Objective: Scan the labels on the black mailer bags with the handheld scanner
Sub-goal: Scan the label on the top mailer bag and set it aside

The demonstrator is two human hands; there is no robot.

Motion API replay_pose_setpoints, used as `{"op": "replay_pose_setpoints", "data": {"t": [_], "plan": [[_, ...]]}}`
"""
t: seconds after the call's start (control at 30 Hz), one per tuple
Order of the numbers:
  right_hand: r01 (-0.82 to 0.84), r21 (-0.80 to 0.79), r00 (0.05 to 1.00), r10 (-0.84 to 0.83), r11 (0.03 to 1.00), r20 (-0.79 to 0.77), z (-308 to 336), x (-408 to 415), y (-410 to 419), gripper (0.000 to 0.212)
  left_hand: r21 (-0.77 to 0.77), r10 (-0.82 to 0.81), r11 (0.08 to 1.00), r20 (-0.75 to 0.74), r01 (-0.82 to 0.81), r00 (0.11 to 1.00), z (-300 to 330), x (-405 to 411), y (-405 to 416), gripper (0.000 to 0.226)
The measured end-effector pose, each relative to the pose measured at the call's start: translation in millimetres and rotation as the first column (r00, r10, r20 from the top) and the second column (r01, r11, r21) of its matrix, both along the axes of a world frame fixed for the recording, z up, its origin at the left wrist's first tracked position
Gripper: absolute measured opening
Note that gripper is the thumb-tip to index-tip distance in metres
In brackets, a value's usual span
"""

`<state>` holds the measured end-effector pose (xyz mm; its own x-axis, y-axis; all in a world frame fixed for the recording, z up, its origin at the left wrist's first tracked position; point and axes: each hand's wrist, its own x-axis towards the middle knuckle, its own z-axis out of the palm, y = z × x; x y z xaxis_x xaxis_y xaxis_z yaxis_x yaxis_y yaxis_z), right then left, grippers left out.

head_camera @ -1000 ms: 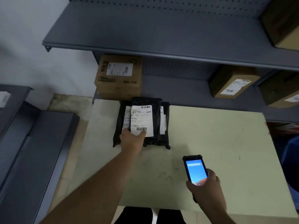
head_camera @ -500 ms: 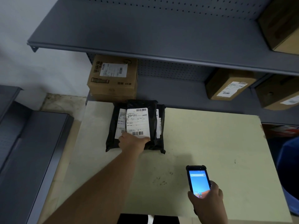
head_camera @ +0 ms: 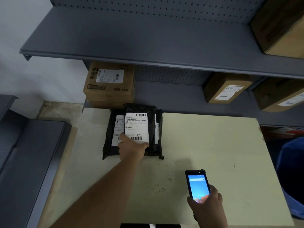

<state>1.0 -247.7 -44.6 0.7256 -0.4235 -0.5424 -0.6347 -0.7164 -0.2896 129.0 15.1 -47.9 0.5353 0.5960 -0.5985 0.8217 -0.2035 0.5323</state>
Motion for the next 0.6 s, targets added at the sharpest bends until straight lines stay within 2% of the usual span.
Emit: {"op": "replay_pose_setpoints", "data": {"t": [0.13, 0.37, 0.6], "plan": [[0.029, 0.053, 0.999, -0.030, 0.998, 0.013, 6, 0, 6, 0.089, -0.087, 0.032, 0.996, 0.044, -0.028, 0.998, 5, 0, 4, 0.114], [0.035, 0.135, 0.999, -0.040, 0.990, 0.035, 20, 5, 19, 0.090, -0.178, 0.123, 0.978, 0.052, -0.112, 0.991, 7, -8, 11, 0.076], [-0.052, 0.157, 0.996, 0.040, 0.986, 0.075, 44, 14, 22, 0.085, -0.225, 0.096, 0.972, 0.106, -0.071, 0.990, 9, -19, 20, 0.062]]}}
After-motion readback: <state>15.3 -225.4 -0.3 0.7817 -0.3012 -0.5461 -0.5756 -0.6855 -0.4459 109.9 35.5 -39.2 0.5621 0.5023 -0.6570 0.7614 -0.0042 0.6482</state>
